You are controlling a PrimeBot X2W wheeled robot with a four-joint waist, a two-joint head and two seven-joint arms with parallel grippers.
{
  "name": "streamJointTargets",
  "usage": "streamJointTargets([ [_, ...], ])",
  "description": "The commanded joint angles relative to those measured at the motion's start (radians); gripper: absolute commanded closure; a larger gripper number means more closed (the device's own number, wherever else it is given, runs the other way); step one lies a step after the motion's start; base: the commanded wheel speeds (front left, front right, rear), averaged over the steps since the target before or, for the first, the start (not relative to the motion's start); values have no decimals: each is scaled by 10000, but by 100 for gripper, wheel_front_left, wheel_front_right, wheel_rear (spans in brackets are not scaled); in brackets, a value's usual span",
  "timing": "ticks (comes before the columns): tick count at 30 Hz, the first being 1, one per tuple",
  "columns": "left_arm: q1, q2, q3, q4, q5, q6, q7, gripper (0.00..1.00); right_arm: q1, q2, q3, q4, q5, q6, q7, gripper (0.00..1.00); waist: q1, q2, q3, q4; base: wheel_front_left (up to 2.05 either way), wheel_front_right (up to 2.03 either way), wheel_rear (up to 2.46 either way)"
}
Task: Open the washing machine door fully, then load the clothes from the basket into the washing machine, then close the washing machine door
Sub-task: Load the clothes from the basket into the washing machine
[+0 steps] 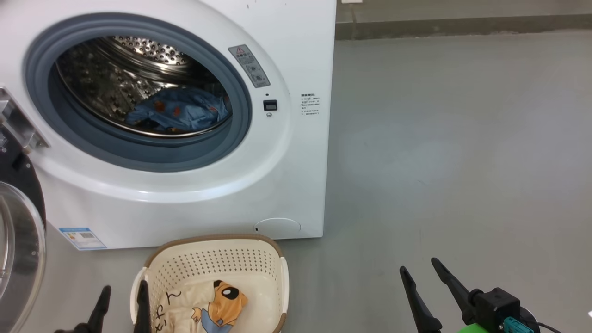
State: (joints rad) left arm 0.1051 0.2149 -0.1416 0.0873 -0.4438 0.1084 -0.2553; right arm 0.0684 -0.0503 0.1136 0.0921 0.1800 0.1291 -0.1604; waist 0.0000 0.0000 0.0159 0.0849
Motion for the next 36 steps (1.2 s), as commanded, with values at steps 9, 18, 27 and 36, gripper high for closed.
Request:
streamJointTargets([
  [9,158,-257,479,-169,566,-188,-64,0,86,0,192,-242,204,16,-138,0,0,0,-320,98,0,0,0],
  [18,142,-500,534,-6,767,-387,-64,0,92,1,237,-223,225,16,-135,0,0,0,-359,78,0,0,0],
  [27,113,-655,617,92,885,-513,-64,0,92,1,243,-216,197,16,-103,0,0,0,-371,85,0,0,0],
  [36,78,-774,691,151,982,-637,-64,0,63,1,278,-193,198,16,-99,0,0,0,-365,79,0,0,0],
])
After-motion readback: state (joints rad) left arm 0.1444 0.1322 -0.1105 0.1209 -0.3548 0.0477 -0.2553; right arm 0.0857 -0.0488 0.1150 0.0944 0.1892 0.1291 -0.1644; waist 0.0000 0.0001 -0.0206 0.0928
